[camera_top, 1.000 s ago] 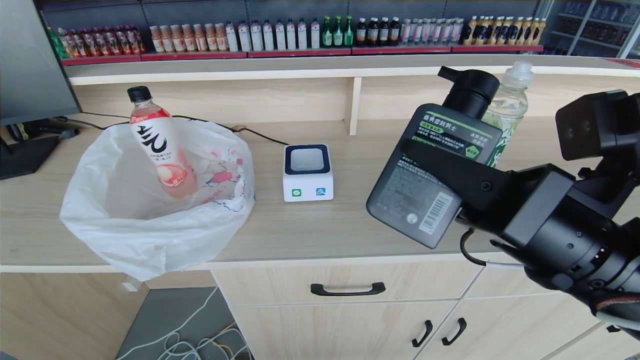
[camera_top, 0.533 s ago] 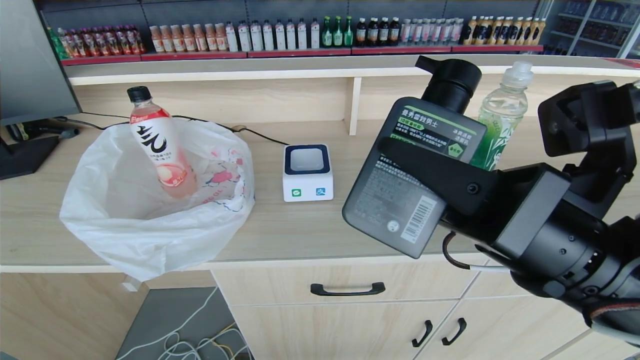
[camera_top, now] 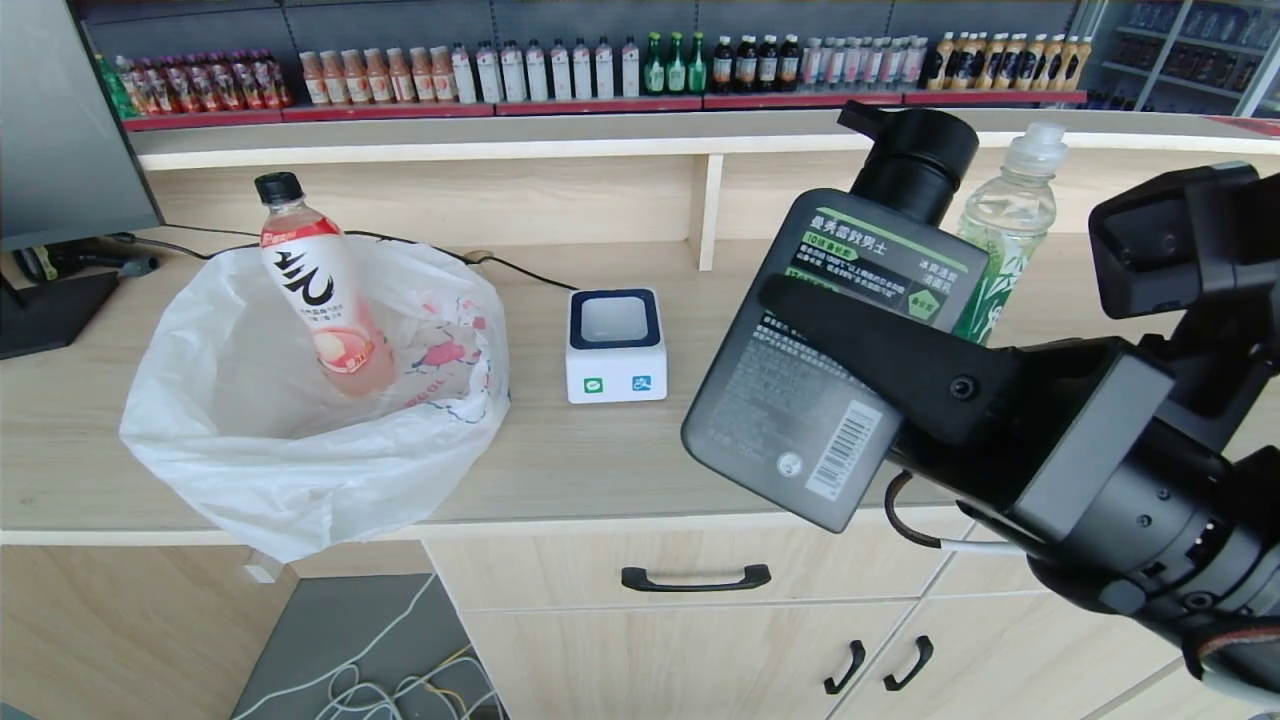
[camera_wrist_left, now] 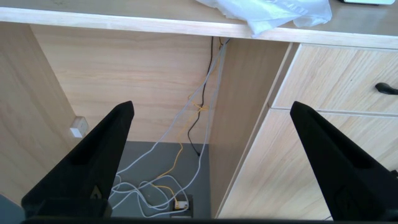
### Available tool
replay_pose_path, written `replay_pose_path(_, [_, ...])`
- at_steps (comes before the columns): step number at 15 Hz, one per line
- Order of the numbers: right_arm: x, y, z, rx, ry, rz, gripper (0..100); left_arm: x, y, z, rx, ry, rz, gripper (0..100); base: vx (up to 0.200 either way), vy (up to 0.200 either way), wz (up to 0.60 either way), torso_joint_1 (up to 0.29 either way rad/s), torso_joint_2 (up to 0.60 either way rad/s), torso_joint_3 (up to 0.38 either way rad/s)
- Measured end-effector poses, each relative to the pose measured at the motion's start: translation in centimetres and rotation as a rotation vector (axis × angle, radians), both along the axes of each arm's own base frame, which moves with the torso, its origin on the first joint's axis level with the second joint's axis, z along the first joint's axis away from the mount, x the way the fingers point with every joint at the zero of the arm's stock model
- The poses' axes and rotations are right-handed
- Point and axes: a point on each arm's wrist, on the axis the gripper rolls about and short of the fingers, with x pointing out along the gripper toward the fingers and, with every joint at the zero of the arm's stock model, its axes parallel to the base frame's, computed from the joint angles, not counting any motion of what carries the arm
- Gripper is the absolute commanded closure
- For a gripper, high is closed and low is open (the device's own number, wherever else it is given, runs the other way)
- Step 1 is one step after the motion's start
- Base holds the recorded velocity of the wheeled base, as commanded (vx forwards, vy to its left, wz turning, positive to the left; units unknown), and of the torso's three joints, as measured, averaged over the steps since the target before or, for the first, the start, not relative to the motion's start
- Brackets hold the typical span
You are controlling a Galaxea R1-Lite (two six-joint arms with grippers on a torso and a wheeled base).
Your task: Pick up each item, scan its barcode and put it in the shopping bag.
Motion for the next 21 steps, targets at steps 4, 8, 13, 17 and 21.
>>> replay_pose_path(4, [-0.8, 0.0, 0.2, 0.000, -0.018, 0.015, 100, 0.0, 0.0, 0.0, 0.000, 0.000, 0.000, 0, 0.000, 0.000, 0.00, 0.000, 0.00, 0.000])
replay_pose_path(8, [-1.2, -0.5, 0.0, -0.021, -0.051, -0.003, 100, 0.0, 0.0, 0.0, 0.001, 0.000, 0.000, 0, 0.000, 0.000, 0.00, 0.000, 0.00, 0.000])
replay_pose_path(13, [-1.9, -1.6, -1.4, -0.125, -0.150, -0.072, 100, 0.0, 0.0, 0.0, 0.000, 0.000, 0.000, 0, 0.000, 0.000, 0.00, 0.000, 0.00, 0.000])
replay_pose_path(17, [-1.6, -1.9, -1.5, -0.210, -0.275, -0.240, 100, 0.0, 0.0, 0.0, 0.000, 0.000, 0.000, 0, 0.000, 0.000, 0.00, 0.000, 0.00, 0.000])
replay_pose_path(21, [-1.2, -2.1, -1.6, -0.283, -0.341, -0.399, 100, 0.0, 0.0, 0.0, 0.001, 0.000, 0.000, 0, 0.000, 0.000, 0.00, 0.000, 0.00, 0.000])
